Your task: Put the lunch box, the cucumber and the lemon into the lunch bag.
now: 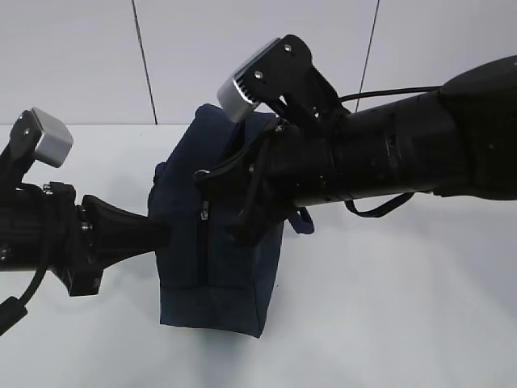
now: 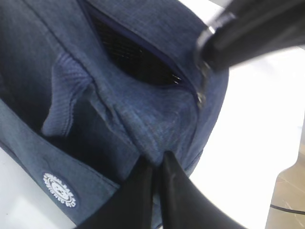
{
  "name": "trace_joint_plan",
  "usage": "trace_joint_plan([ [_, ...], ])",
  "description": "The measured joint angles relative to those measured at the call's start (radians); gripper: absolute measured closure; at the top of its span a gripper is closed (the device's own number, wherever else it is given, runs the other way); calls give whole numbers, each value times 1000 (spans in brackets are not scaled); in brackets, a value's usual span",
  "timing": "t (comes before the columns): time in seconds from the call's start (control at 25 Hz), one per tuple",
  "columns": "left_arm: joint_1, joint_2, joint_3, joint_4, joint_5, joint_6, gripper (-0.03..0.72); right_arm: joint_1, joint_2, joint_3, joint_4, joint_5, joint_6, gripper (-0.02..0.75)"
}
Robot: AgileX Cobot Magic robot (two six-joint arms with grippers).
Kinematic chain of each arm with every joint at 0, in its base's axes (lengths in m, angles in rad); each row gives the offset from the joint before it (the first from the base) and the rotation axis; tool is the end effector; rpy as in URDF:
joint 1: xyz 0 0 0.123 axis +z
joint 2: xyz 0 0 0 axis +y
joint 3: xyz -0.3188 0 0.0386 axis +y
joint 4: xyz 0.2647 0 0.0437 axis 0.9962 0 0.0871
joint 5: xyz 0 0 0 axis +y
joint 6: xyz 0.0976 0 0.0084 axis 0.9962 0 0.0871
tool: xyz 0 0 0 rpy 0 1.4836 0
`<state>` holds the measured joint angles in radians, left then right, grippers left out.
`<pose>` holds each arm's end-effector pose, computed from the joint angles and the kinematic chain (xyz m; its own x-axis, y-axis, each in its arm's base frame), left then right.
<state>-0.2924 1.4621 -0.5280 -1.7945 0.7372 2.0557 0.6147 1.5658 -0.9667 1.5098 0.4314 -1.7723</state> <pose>0.2259 -0.1351 0.2127 -0.4347 0.2773 -0.8568 0.8129 0.5303 -0.2408 0.2676 0.2391 0.2831 -0.1882 -0.4281 -0.8839 -0.8987 0.4380 -0.0208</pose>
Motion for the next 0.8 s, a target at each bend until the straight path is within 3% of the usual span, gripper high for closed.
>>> trace_joint_plan([
  [0.8,0,0,0,-8,2,0,694,0,34,-65,3,-79,10,730],
])
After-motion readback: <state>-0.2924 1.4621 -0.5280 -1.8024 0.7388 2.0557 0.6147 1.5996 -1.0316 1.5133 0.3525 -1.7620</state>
